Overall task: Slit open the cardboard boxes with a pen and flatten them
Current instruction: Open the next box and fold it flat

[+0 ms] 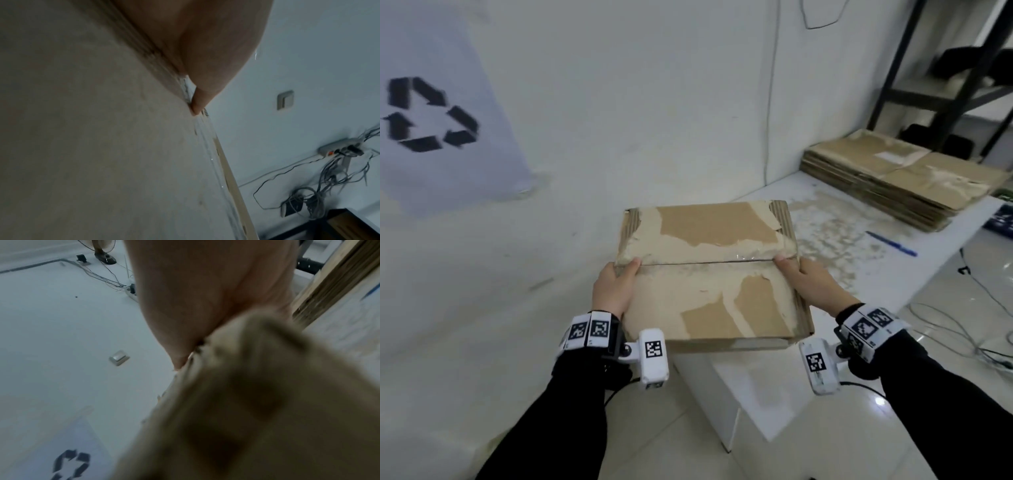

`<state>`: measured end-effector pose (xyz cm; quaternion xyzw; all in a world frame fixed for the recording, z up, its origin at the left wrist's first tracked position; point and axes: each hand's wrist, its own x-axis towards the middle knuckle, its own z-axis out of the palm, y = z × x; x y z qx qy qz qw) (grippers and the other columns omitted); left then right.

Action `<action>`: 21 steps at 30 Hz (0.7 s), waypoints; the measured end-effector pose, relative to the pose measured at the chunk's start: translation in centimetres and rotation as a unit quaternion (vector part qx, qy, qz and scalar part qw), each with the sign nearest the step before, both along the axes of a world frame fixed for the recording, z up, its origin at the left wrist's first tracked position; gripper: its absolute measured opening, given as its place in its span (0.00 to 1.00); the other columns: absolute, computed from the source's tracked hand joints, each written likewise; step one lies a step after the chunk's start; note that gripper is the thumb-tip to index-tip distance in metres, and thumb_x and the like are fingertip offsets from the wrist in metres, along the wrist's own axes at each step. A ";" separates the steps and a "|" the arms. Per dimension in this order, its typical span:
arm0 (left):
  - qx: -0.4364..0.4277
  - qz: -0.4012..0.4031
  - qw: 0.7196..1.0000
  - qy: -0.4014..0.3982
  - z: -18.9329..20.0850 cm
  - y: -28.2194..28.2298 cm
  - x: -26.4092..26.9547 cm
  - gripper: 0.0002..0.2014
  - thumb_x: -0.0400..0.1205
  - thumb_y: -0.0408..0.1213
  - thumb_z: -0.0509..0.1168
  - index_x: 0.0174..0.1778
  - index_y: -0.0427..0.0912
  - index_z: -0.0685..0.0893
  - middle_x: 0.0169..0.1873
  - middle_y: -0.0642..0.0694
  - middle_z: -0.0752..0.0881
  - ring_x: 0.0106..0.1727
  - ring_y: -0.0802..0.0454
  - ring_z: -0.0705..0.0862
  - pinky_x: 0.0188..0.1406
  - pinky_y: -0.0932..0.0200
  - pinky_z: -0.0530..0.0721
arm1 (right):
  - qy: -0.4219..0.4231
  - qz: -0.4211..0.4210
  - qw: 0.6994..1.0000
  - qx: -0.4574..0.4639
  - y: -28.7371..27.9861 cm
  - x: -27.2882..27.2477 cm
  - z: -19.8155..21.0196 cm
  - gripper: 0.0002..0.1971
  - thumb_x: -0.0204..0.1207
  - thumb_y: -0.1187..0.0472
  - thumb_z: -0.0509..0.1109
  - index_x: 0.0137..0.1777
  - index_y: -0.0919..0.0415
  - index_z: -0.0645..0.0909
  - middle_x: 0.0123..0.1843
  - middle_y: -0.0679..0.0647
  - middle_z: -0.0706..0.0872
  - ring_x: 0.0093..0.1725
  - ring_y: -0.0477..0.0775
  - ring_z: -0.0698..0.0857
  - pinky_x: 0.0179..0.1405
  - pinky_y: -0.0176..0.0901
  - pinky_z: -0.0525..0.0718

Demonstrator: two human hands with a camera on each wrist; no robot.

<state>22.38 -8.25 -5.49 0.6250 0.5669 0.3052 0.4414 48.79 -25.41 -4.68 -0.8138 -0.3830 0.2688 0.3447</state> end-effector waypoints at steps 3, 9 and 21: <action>-0.017 -0.018 1.000 0.004 -1.0 -0.2 7.7 0.21 0.83 0.50 0.62 0.65 0.37 0.79 0.64 0.38 0.82 0.65 0.40 0.79 0.62 0.54 0.75 | -0.004 -0.015 1.000 -0.017 -0.5 7.0 -0.2 0.31 0.80 0.36 0.54 0.66 0.64 0.76 0.61 0.60 0.84 0.58 0.61 0.82 0.61 0.52 0.80; -0.058 -0.006 0.998 0.032 -2.9 -1.3 20.3 0.22 0.84 0.50 0.61 0.63 0.34 0.78 0.63 0.35 0.81 0.65 0.38 0.79 0.61 0.52 0.74 | -0.006 -0.018 0.998 -0.056 -0.2 19.4 -0.4 0.29 0.83 0.43 0.55 0.67 0.71 0.74 0.65 0.67 0.80 0.64 0.64 0.79 0.55 0.47 0.74; -0.097 0.018 0.986 0.137 -6.5 1.7 30.1 0.27 0.83 0.55 0.60 0.62 0.32 0.79 0.62 0.35 0.82 0.61 0.36 0.80 0.56 0.52 0.76 | 0.091 0.015 0.988 -0.126 5.0 31.6 -4.9 0.24 0.82 0.39 0.54 0.56 0.59 0.78 0.51 0.58 0.84 0.49 0.59 0.82 0.40 0.45 0.80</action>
